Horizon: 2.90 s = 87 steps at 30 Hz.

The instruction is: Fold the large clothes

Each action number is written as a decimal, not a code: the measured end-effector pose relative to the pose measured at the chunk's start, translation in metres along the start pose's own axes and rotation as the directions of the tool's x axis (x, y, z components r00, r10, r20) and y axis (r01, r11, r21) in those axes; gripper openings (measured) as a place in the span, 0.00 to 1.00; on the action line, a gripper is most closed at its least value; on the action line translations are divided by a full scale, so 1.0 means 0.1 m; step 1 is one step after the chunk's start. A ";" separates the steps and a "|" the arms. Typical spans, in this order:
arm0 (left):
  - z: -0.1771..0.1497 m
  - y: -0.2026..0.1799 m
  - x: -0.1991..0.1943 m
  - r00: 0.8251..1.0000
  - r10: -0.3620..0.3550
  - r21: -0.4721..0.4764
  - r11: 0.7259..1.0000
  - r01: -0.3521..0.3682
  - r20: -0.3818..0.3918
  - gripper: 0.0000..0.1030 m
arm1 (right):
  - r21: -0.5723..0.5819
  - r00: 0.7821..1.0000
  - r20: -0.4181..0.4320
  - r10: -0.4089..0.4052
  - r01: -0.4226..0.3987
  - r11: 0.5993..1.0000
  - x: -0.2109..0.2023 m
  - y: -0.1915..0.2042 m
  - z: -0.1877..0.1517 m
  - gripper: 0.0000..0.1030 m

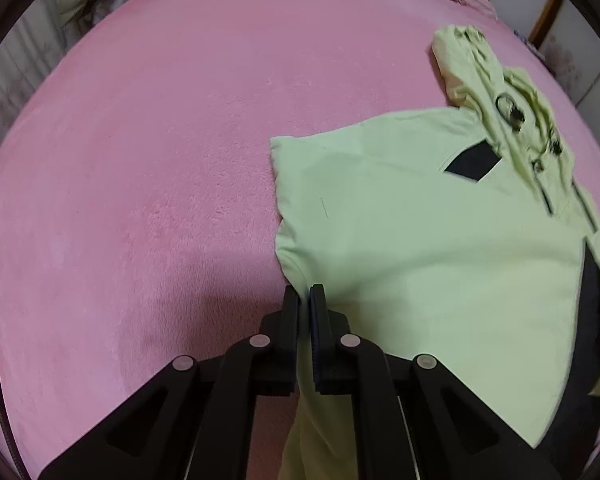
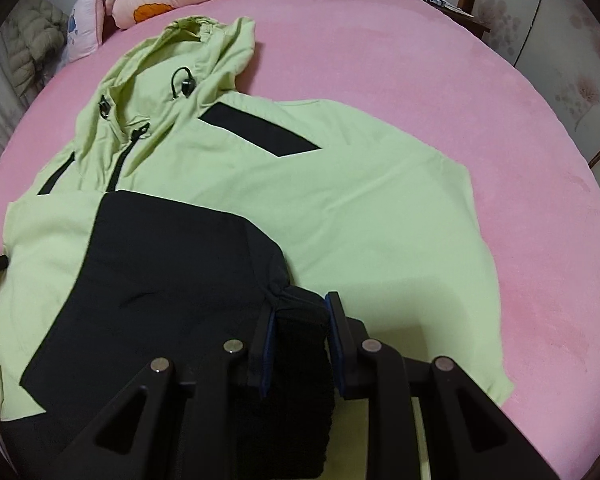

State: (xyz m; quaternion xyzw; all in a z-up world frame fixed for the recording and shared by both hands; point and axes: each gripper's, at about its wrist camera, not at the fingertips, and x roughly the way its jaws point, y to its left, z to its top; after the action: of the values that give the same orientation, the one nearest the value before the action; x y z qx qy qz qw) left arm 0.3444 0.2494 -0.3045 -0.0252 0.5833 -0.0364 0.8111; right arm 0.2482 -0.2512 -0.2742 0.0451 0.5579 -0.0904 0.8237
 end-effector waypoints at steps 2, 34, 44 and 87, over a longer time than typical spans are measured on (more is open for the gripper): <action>0.01 0.06 -0.12 1.000 -0.025 -0.048 0.999 0.024 -0.005 0.25 | 0.015 1.000 -0.010 0.011 -0.011 1.000 -0.04 -0.03 0.01 0.24; -1.25 0.30 -0.42 0.997 -0.044 -0.189 0.981 0.054 0.057 0.26 | 0.179 0.984 -0.038 0.175 -0.166 0.970 -0.03 -0.20 -0.18 0.27; -1.35 0.38 -0.35 0.995 -0.065 -0.243 0.966 0.082 0.079 0.27 | 0.227 0.966 -0.013 0.259 -0.249 0.941 -0.07 -0.28 -0.18 0.31; -1.06 -0.22 -0.96 0.995 0.005 0.198 0.980 -0.025 0.101 0.18 | -0.109 0.976 0.035 0.215 -0.210 0.972 -0.62 0.67 -0.36 0.11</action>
State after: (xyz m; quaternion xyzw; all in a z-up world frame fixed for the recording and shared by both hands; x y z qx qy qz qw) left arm 0.2123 0.2359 -0.2455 0.0587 0.5357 -0.0871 0.8379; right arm 0.2064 -0.1730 -0.2318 0.0591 0.5345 0.0264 0.8427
